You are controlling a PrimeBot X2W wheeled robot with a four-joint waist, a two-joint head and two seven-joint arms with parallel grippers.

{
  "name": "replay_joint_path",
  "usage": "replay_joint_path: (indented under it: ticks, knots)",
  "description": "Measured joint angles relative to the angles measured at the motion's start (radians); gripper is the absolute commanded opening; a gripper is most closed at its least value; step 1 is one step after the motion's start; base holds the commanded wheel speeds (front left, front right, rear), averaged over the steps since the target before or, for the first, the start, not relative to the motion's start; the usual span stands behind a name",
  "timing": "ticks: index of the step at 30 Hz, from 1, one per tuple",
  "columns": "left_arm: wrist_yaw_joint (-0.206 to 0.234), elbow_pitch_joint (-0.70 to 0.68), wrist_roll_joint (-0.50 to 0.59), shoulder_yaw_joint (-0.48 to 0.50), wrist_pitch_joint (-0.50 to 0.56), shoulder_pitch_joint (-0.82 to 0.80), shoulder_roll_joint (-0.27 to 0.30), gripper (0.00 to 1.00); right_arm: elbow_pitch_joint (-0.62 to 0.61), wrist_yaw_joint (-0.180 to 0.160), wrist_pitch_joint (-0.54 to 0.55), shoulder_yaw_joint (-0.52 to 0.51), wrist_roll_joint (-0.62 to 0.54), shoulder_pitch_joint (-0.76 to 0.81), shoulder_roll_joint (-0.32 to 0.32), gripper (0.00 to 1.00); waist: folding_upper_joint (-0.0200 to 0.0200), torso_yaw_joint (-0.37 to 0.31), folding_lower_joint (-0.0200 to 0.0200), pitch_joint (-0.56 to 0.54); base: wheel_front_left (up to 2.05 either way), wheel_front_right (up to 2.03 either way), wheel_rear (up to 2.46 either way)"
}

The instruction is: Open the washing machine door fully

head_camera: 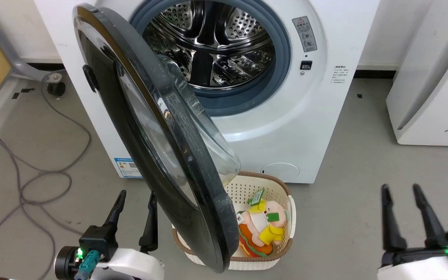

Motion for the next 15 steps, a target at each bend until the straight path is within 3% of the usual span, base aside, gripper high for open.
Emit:
replay_joint_path:
  ticks: [6,13,14,15]
  knots:
    - [0.000,0.000,0.001,0.001,0.000,0.000,0.000,1.00,-0.041,0.000,0.060,0.024,-0.077,0.036,0.006,1.00,0.0000,0.000,0.0000,0.004,0.00,0.00,0.00]
    - [0.000,0.007,0.010,0.001,0.000,0.000,0.000,1.00,-0.022,0.000,0.087,0.015,-0.069,0.048,0.007,1.00,0.0000,-0.001,0.0000,0.012,0.00,0.00,0.00]
    - [0.000,0.010,0.010,0.001,0.000,0.000,0.000,0.76,-0.020,0.000,0.087,0.014,-0.066,0.048,0.007,1.00,0.0000,-0.001,0.0000,0.012,0.00,0.00,0.00]
    - [0.000,0.012,0.010,0.001,0.000,0.000,0.000,0.40,-0.020,0.000,0.087,0.013,-0.066,0.048,0.007,1.00,0.0000,-0.001,0.0000,0.013,0.00,0.00,0.00]
